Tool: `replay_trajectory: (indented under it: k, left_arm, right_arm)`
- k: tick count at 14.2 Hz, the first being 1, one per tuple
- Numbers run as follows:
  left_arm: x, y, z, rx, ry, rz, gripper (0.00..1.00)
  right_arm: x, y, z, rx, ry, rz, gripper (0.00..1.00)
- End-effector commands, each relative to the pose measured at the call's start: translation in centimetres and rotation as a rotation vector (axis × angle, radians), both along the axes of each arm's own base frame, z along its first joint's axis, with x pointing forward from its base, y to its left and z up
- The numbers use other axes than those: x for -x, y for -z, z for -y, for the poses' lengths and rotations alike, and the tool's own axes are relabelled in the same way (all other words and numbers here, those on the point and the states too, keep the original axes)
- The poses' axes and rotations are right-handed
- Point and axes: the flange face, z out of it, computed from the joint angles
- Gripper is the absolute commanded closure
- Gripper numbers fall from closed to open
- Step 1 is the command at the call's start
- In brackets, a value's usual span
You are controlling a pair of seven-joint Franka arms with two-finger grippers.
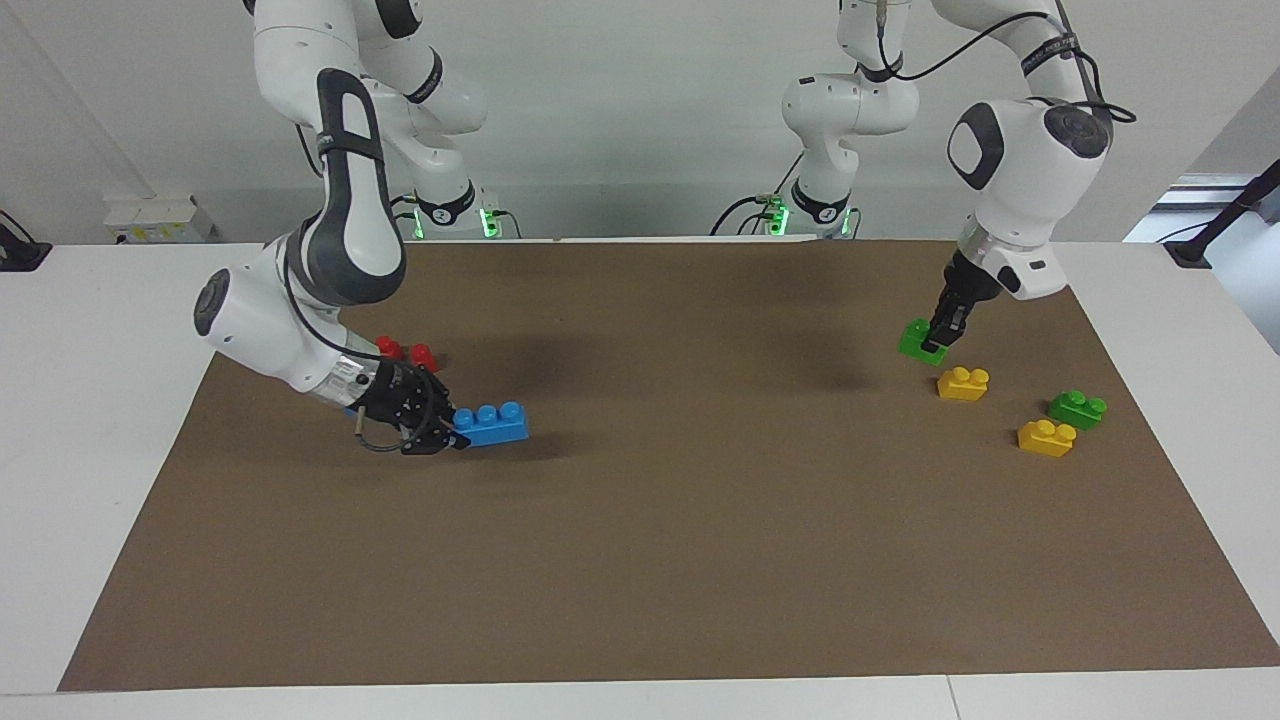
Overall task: Remove green block with left arm and hold with right
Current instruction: 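Pull the green brick away with the left gripper while the right gripper pulls blue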
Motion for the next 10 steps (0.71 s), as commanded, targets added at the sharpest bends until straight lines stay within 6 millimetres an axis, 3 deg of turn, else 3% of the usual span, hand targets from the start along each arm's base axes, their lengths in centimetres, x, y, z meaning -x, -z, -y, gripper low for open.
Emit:
replay_trajectory:
  k: [1, 4, 6, 8, 10]
  left_arm:
    - [-4.8, 2.0, -0.5, 0.003, 0.036, 0.011, 1.00]
    - [-7.5, 4.0, -1.1, -0.009, 0.037, 0.012, 1.00]
    - [-9.5, 6.6, -1.3, -0.020, 0.041, 0.001, 1.00]
    - [-10.9, 8.1, -1.5, -0.031, 0.045, -0.005, 1.00]
    - [-11.1, 9.4, -2.9, -0.035, 0.025, -0.009, 1.00]
  right_arm:
    - [1.1, 1.8, 2.7, 0.009, -0.045, 0.009, 1.00]
    - [1.4, 4.4, 4.9, -0.003, -0.055, -0.004, 1.00]
    - [1.8, 5.9, 6.3, -0.009, -0.068, 0.000, 1.00]
    - [2.5, 7.0, 6.2, -0.008, -0.064, -0.016, 1.00]
    - [2.9, 7.6, 6.1, 0.008, -0.059, -0.009, 1.00]
